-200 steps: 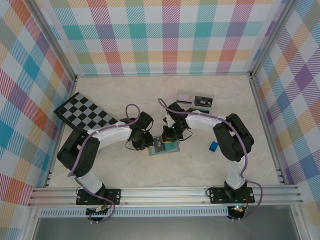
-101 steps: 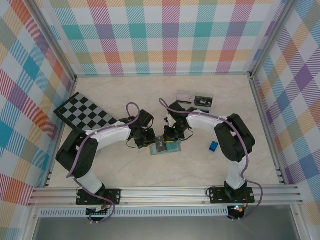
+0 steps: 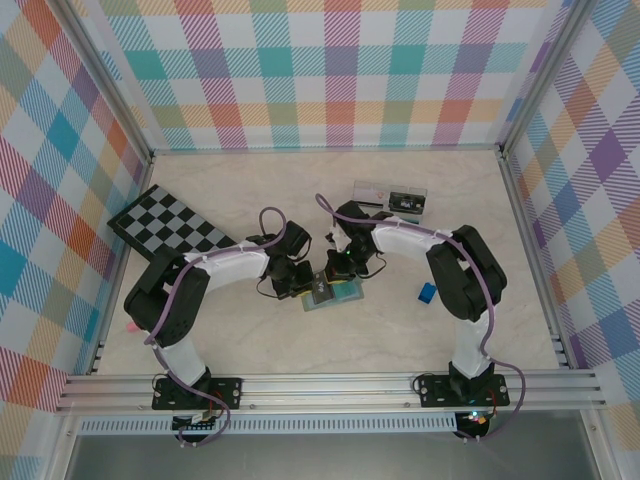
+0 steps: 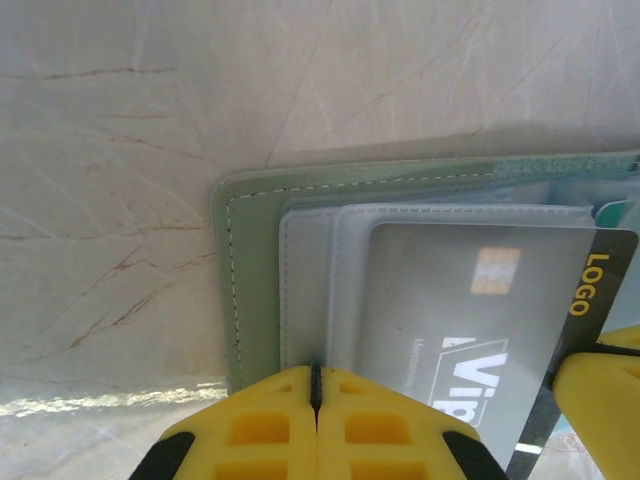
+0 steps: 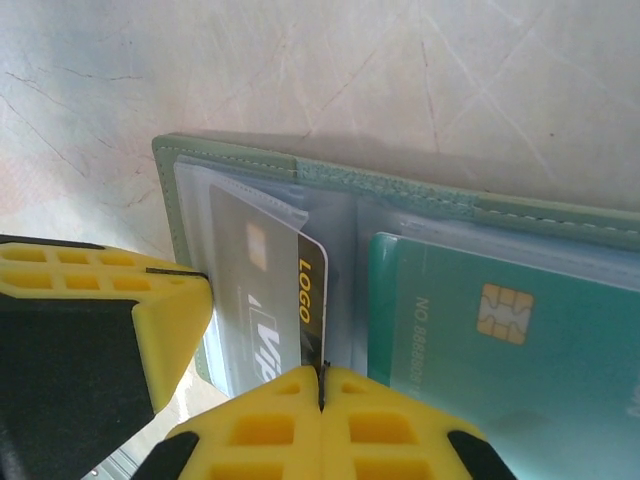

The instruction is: Take the credit cards out of the card holder

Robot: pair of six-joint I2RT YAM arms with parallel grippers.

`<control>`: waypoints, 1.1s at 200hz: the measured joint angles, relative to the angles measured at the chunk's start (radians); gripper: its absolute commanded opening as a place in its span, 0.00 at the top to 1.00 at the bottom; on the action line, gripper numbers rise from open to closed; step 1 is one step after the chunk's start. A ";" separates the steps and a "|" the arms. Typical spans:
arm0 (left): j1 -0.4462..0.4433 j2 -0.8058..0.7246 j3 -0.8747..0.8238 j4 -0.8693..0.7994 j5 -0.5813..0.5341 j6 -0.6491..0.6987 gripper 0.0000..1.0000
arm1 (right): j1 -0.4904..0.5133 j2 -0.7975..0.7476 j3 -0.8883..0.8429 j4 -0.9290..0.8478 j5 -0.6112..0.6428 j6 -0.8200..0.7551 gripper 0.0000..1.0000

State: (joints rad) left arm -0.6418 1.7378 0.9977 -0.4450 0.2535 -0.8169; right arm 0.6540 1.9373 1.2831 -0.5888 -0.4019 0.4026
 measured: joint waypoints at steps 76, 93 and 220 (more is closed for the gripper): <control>0.000 0.002 0.000 0.000 0.000 0.003 1.00 | -0.001 0.037 0.000 0.003 -0.039 0.000 0.86; 0.000 0.002 0.000 0.000 0.000 0.003 1.00 | -0.006 0.037 0.000 0.005 -0.052 0.001 0.90; -0.003 0.002 0.000 0.000 -0.008 0.002 1.00 | -0.074 -0.001 -0.083 0.073 -0.161 -0.001 0.88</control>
State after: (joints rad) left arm -0.6449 1.7401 0.9977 -0.4454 0.2455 -0.8146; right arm 0.5800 1.9362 1.2003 -0.5159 -0.5625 0.4019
